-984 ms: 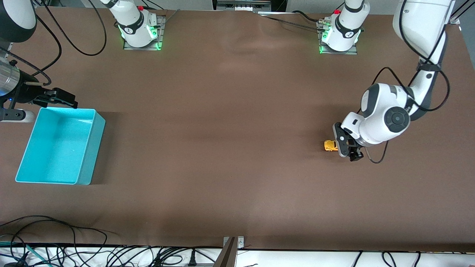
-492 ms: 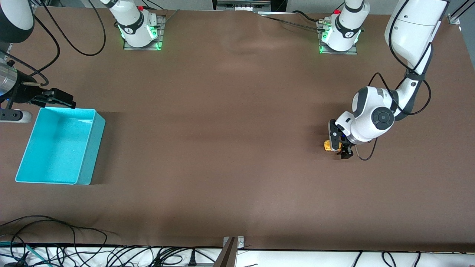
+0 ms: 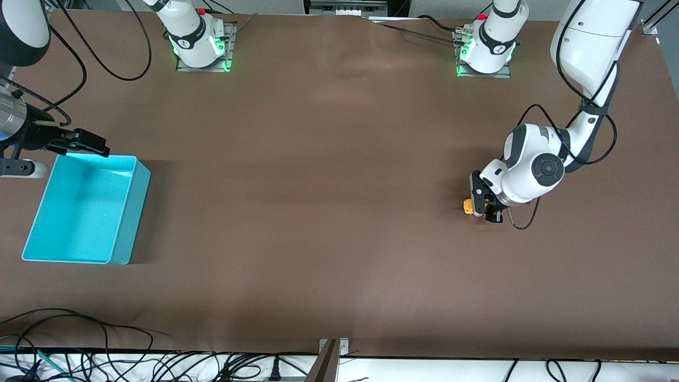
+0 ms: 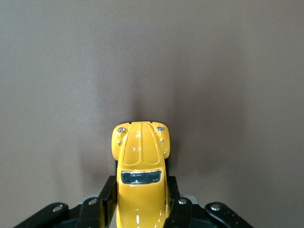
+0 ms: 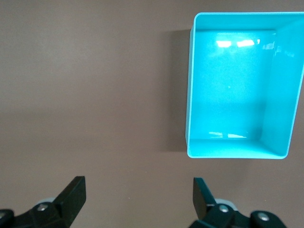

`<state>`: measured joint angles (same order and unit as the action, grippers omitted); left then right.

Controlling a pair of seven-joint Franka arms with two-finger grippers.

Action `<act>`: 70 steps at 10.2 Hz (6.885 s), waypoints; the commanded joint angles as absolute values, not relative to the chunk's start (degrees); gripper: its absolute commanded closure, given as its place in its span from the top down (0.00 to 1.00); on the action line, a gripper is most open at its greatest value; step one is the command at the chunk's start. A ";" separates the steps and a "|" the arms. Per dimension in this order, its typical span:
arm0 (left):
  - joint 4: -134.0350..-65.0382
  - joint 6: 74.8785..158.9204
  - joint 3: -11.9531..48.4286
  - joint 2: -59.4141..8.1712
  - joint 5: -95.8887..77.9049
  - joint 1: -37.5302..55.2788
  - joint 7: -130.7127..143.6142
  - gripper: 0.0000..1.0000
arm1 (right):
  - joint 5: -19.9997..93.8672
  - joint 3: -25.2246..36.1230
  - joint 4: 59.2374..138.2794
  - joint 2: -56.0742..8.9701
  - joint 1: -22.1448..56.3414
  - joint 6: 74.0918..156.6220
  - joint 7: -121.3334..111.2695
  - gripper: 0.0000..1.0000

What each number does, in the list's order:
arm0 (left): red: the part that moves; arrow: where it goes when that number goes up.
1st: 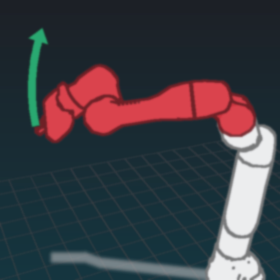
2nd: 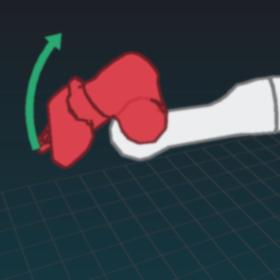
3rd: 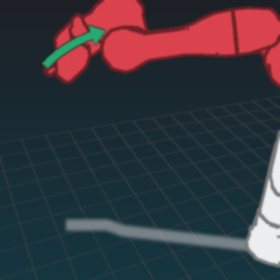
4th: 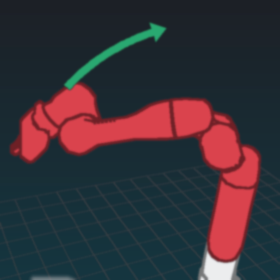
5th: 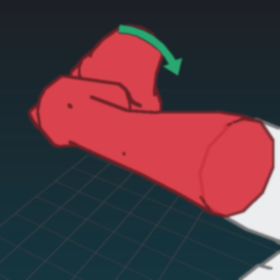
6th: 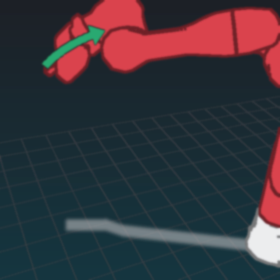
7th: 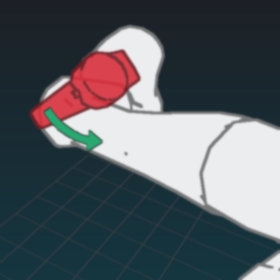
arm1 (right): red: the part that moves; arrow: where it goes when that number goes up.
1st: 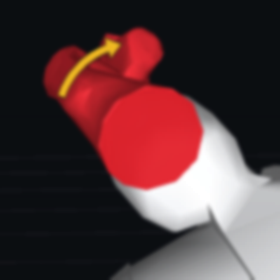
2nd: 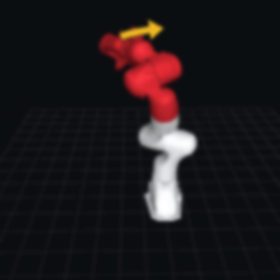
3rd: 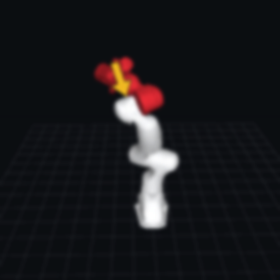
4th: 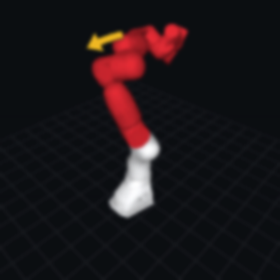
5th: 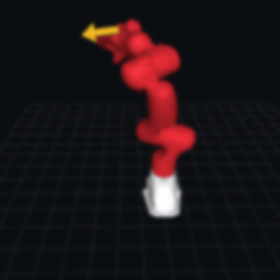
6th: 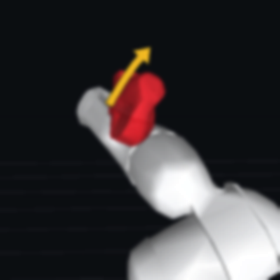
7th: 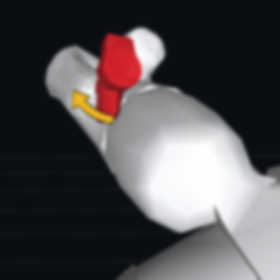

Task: Wind up and store yellow beetle car
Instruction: 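Close the left gripper on the yellow car's body, then drag the car backward along the table with the left gripper, then open the left gripper, letting the car roll toward the blue bin, then reach the right gripper to the car while the left gripper withdraws, then lower the right gripper and close it on the yellow car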

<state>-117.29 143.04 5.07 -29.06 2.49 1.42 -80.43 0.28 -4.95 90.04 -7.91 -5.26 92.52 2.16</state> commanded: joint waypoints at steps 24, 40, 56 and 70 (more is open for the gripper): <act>-108.72 141.15 4.75 -35.51 6.06 -23.38 -106.70 0.29 | 1.67 -5.01 89.03 -9.05 -6.24 92.28 1.14 1.00; -89.83 108.47 6.42 -30.06 5.36 -16.35 -90.98 1.00 | 1.23 -5.01 89.12 -11.33 -5.89 91.93 -1.76 1.00; -80.16 85.79 18.73 -12.67 5.36 -15.73 -23.39 1.00 | -4.76 -5.10 101.51 -20.11 -2.71 124.17 -48.47 1.00; -95.11 87.54 1.23 2.03 -2.90 -1.14 -5.27 1.00 | 7.21 -5.36 84.20 -43.85 -7.56 129.20 -90.25 1.00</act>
